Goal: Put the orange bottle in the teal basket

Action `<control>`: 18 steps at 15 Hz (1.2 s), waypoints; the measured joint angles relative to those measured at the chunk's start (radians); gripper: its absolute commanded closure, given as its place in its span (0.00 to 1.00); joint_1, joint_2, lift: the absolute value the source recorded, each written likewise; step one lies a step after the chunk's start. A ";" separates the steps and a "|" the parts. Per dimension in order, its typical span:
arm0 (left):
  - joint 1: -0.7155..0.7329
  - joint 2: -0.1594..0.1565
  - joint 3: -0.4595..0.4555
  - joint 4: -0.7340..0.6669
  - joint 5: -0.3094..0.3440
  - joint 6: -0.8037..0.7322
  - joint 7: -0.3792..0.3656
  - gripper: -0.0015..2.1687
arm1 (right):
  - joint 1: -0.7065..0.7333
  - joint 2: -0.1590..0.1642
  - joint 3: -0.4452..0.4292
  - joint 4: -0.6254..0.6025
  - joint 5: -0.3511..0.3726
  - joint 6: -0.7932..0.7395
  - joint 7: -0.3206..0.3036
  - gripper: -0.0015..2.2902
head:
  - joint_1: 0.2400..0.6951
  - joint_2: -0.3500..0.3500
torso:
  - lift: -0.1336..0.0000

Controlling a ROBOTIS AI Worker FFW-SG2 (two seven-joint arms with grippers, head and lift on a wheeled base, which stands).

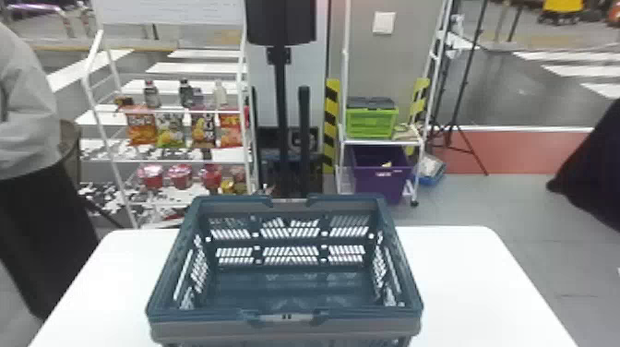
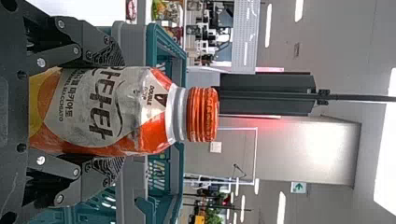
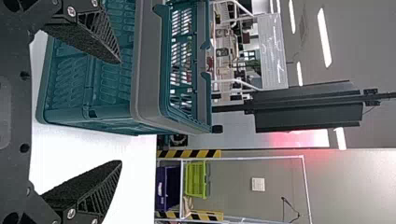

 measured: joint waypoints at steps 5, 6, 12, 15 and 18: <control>-0.004 0.000 -0.001 0.002 0.000 0.003 0.000 0.29 | -0.004 0.000 0.000 0.004 -0.001 -0.001 0.000 0.06 | 0.57 0.50 | 1.00; -0.005 0.000 -0.002 0.003 0.000 0.005 0.000 0.29 | -0.004 0.000 0.000 0.006 -0.002 -0.001 0.000 0.06 | 0.57 0.50 | 1.00; 0.000 0.000 -0.002 -0.026 -0.012 0.020 0.006 0.29 | -0.010 0.000 -0.003 0.012 -0.005 -0.001 0.000 0.06 | 0.57 0.50 | 1.00; 0.021 0.000 0.015 -0.116 -0.013 0.079 0.005 0.29 | -0.011 0.000 -0.009 0.017 -0.009 0.000 0.000 0.06 | 0.57 0.50 | 1.00; 0.019 0.000 0.059 -0.239 -0.019 0.236 -0.009 0.29 | -0.011 0.000 -0.016 0.024 -0.012 0.002 0.000 0.06 | 0.57 0.50 | 1.00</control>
